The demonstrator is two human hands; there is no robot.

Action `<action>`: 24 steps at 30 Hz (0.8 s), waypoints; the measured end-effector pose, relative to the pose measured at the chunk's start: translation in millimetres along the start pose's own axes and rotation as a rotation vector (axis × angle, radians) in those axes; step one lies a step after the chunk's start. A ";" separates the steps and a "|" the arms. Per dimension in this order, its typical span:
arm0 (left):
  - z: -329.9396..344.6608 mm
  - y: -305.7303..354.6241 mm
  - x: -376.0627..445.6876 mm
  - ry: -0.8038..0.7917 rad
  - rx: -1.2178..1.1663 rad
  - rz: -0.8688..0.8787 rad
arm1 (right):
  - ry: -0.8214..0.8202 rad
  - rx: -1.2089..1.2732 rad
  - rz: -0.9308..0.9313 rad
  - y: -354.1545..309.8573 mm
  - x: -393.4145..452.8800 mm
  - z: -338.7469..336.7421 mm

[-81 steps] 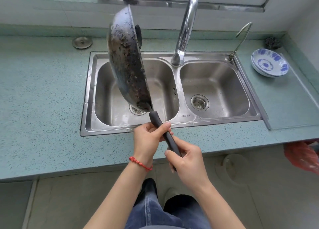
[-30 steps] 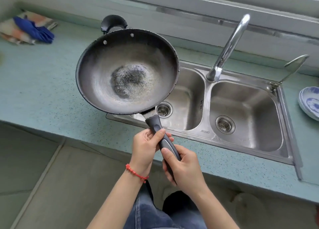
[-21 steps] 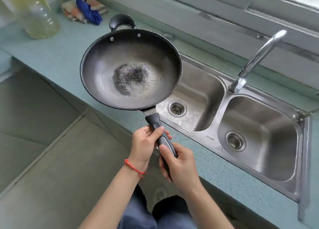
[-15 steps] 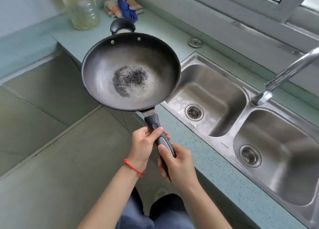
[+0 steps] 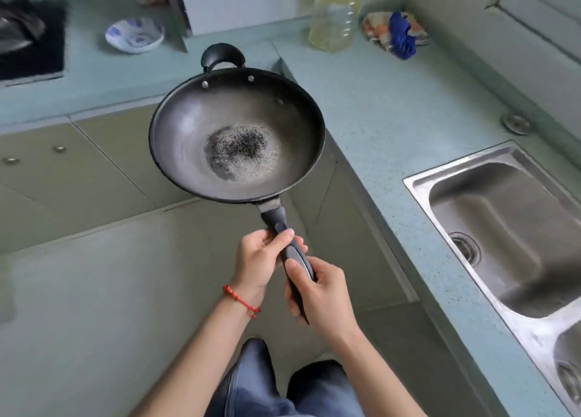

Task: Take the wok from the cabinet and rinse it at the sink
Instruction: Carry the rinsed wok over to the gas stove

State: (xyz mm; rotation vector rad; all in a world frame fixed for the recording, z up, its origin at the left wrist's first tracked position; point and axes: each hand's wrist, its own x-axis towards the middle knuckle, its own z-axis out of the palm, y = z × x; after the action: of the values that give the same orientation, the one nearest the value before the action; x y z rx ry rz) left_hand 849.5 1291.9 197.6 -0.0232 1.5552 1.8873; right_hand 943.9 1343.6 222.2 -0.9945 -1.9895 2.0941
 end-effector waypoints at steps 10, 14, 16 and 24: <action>-125.6 44.5 6.5 0.248 -0.132 0.045 | -0.227 -0.105 -0.004 -19.2 32.2 124.2; -160.6 58.4 14.3 0.349 -0.233 0.067 | -0.329 -0.175 -0.017 -28.3 51.2 158.4; -177.7 64.2 19.3 0.409 -0.270 0.080 | -0.382 -0.207 -0.032 -33.5 61.6 175.1; -245.2 99.9 48.5 0.645 -0.375 0.179 | -0.642 -0.282 -0.075 -62.8 118.1 249.5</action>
State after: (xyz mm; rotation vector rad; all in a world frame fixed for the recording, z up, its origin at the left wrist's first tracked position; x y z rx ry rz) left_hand 665.0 1096.0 193.4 -0.7454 1.5999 2.4444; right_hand 703.1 1194.7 219.5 -0.2581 -2.6104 2.3339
